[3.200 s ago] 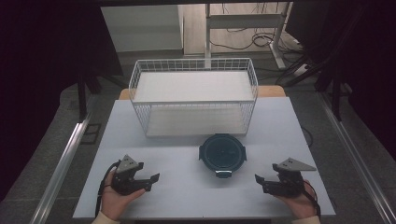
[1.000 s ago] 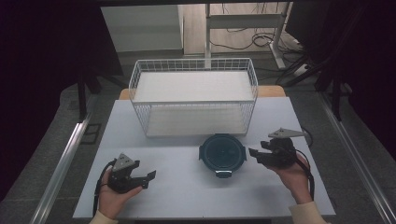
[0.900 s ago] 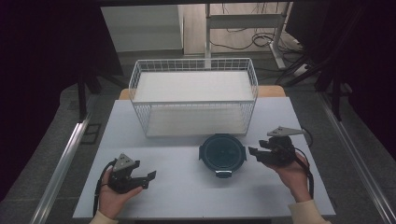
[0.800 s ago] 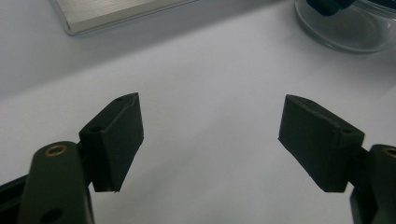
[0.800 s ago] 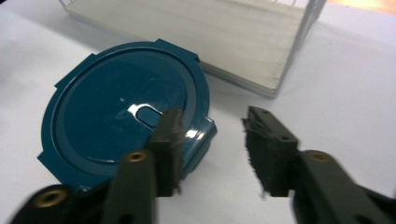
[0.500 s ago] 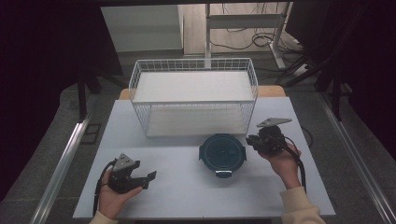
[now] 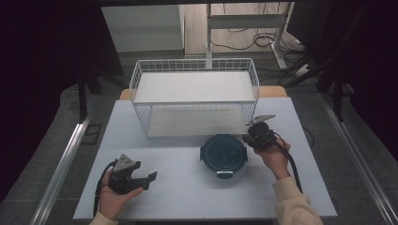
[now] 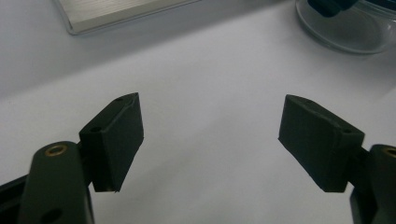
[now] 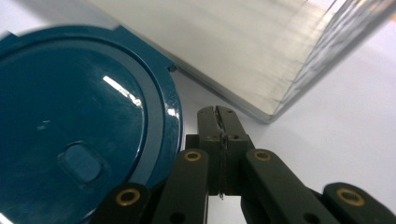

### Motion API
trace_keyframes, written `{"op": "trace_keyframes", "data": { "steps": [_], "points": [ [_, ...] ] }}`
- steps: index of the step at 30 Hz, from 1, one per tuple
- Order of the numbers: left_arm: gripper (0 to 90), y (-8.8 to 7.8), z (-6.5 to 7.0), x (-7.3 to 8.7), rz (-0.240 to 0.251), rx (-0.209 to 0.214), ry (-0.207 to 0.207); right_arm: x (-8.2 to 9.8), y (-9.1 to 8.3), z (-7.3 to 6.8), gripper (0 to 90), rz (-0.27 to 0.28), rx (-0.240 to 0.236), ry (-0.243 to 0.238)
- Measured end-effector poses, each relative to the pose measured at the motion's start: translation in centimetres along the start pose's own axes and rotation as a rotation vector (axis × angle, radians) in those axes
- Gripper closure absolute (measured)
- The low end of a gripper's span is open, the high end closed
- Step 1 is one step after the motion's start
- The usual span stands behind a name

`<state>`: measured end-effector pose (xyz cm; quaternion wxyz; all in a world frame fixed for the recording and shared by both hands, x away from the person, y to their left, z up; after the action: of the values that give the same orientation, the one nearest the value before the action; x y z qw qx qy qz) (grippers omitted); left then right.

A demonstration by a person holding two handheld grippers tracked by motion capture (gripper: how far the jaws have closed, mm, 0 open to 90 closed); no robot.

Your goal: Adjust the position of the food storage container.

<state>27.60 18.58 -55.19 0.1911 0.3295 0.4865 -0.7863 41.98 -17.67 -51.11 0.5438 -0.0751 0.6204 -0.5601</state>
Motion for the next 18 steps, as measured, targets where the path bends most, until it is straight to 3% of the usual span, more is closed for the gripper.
{"op": "trace_keyframes", "data": {
  "steps": [11,18],
  "points": [
    [21.5,0.1,-0.1,0.0,0.0,0.001,-0.002,0.0,1.3,-0.2,89.7,-0.043,-0.014,-0.06],
    [21.5,0.0,-0.2,-0.1,0.003,-0.002,-0.006,0.1,1.7,-0.3,89.8,-0.06,-0.015,-0.065]
  ]
}}
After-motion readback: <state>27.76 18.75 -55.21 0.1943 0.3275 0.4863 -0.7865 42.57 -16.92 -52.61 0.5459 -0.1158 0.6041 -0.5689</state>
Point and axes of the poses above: each handheld gripper's, and its own axes: y roughly forward along the jaws, x roughly out of its underside, z roughly to its right, the point moved 7 cm from there along y, roughly forward along the jaws, and after that the axes turned 13 degrees about -y, right-handed, at the moved point
